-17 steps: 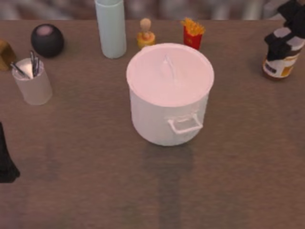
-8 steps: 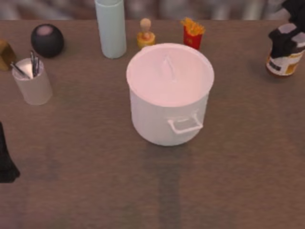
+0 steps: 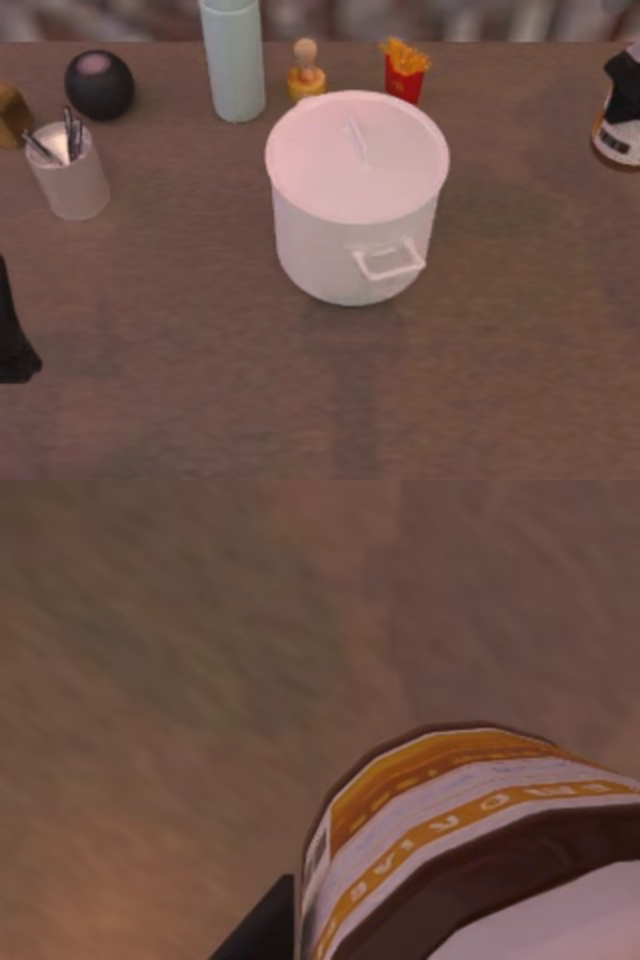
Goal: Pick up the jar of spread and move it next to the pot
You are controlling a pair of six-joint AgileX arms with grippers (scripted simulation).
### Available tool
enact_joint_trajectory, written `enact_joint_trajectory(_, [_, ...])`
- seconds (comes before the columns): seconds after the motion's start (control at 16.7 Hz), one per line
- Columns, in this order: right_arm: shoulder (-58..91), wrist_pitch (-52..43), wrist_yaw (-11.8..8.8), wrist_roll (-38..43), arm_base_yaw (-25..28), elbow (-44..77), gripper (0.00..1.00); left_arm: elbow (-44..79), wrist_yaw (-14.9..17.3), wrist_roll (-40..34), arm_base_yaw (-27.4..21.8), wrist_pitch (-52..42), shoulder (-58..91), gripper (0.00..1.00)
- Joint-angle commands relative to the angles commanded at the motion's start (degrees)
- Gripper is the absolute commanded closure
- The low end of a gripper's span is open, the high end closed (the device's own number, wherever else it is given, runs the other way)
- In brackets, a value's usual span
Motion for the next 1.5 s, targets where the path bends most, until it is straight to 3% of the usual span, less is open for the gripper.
enact_joint_trajectory(0.42, [-1.99, 0.03, -0.02, 0.19, -0.18, -1.96, 1.0, 0.0, 0.0, 0.0, 0.0, 0.0, 0.0, 0.0])
enact_joint_trajectory(0.6, [-2.57, 1.49, 1.2, 4.06, 1.52, -3.77, 1.0, 0.0, 0.0, 0.0, 0.0, 0.0, 0.0, 0.0])
enact_joint_trajectory(0.78, [-3.8, 4.46, 3.95, 13.39, 4.68, -7.98, 1.0, 0.0, 0.0, 0.0, 0.0, 0.0, 0.0, 0.0])
enact_joint_trajectory(1.2, [-8.99, 14.33, 12.38, 44.65, 14.24, -21.78, 1.0, 0.0, 0.0, 0.0, 0.0, 0.0, 0.0, 0.0])
enact_joint_trajectory(1.5, [-11.34, 18.15, 15.42, 53.06, 17.82, -27.14, 1.0, 0.0, 0.0, 0.0, 0.0, 0.0, 0.0, 0.0])
